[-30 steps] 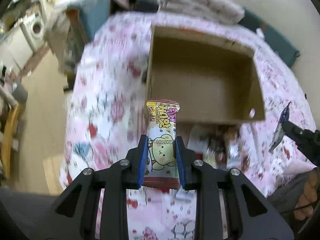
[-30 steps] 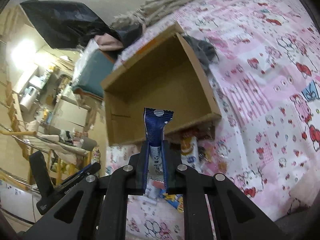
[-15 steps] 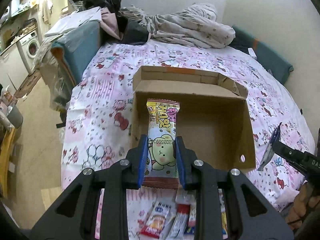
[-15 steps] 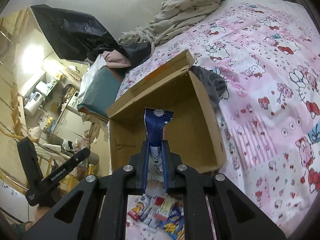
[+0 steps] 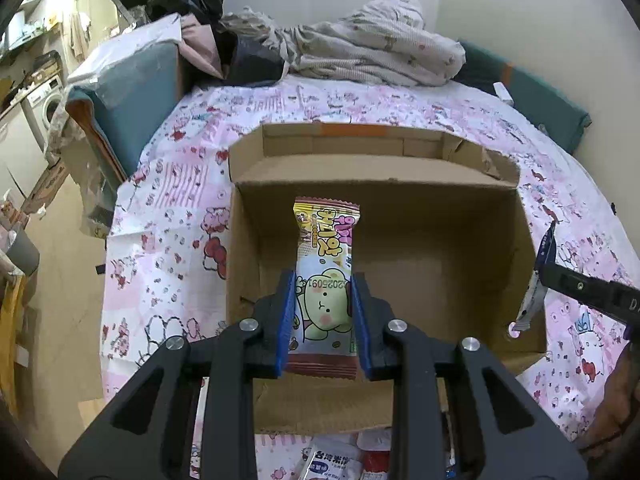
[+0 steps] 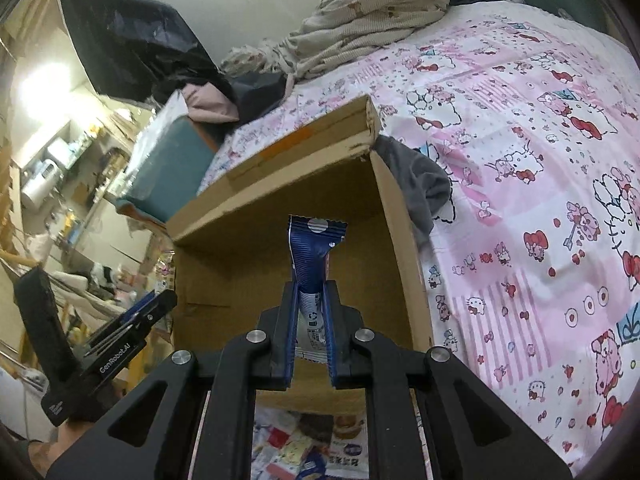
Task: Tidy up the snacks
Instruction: 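Carry the yellow packet and blue stick over the box with both tools, then open both tools to drop the packet and stick into the box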
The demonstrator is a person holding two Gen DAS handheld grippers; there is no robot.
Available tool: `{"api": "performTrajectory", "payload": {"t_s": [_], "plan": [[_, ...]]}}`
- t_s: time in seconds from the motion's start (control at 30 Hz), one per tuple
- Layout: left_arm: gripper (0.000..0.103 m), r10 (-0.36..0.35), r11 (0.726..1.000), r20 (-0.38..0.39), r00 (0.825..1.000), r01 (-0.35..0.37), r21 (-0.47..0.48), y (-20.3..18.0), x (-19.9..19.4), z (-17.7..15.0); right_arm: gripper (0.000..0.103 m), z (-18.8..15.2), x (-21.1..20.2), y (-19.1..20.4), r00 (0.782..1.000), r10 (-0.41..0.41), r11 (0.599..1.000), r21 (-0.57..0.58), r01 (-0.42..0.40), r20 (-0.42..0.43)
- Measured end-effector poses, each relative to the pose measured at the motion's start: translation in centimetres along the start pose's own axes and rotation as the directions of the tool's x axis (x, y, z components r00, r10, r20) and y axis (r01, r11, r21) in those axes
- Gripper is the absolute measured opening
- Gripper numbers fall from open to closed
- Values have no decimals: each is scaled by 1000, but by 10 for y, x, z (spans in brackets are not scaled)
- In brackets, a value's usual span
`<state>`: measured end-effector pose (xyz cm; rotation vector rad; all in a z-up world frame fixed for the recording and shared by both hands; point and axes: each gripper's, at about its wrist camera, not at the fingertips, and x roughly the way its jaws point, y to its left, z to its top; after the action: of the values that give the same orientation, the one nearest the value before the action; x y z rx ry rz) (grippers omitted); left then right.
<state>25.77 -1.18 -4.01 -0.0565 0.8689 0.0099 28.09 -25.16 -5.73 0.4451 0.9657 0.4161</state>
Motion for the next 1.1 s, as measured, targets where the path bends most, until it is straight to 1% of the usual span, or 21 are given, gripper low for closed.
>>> {"api": "performTrajectory", "payload": {"t_s": [0.07, 0.17, 0.3, 0.37, 0.53, 0.63, 0.8, 0.87, 0.9, 0.93, 0.97, 1.0, 1.03, 1.07, 1.1], "plan": [[23, -1, 1000, -4, 1000, 1, -5, 0, 7, 1, 13, -3, 6, 1, 1000, -23, 1000, -14, 23, -14], [23, 9, 1000, -12, 1000, -9, -3, 1, 14, 2, 13, -6, 13, 4, 999, -38, 999, -32, 37, -31], [23, -19, 1000, -32, 999, 19, -23, 3, 21, 0, 13, -10, 21, 6, 997, -50, 998, -47, 48, -54], [23, -14, 1000, -34, 999, 14, -16, 3, 22, 0, 13, -11, 25, 6, 997, -50, 998, -44, 47, -67], [24, -10, 1000, -45, 999, 9, -29, 4, 23, 0, 13, -11, 26, 10, 997, -43, 998, -56, 40, -64], [24, -7, 1000, -51, 999, 6, -24, 3, 24, -1, 17, -10, 27, 9, 997, -42, 998, -46, 39, -66], [24, -11, 1000, -55, 998, 10, -22, 2, 24, -1, 17, -8, 24, 7, 998, -36, 999, -28, 35, -52], [28, -13, 1000, -53, 999, 13, -8, 1, 22, -1, 19, -6, 22, 7, 998, -41, 999, -22, 40, -40], [38, -8, 1000, -51, 999, 8, 0, -1, 21, -1, 21, -5, 20, 7, 998, -42, 999, -18, 42, -36], [52, -9, 1000, -41, 999, 9, 0, -1, 18, 0, 25, -5, 19, 6, 999, -41, 999, -15, 40, -31], [58, -8, 1000, -31, 999, 8, -2, 0, 16, 0, 28, -4, 19, 6, 999, -42, 999, -12, 41, -28], [68, -7, 1000, -11, 1000, 7, -3, 0, 12, 0, 37, -4, 17, 6, 999, -45, 999, -8, 45, -23], [78, -4, 1000, 2, 1000, 4, -4, 0, 10, 1, 61, -3, 15, 5, 999, -49, 999, 0, 49, -8], [82, 2, 1000, 14, 1000, -2, -3, -1, 7, 2, 75, -3, 12, 5, 998, -55, 998, 5, 55, 12], [86, 3, 1000, 24, 1000, -3, -3, -1, 4, 2, 94, -3, 5, 5, 996, -63, 998, 10, 62, 57]]}}
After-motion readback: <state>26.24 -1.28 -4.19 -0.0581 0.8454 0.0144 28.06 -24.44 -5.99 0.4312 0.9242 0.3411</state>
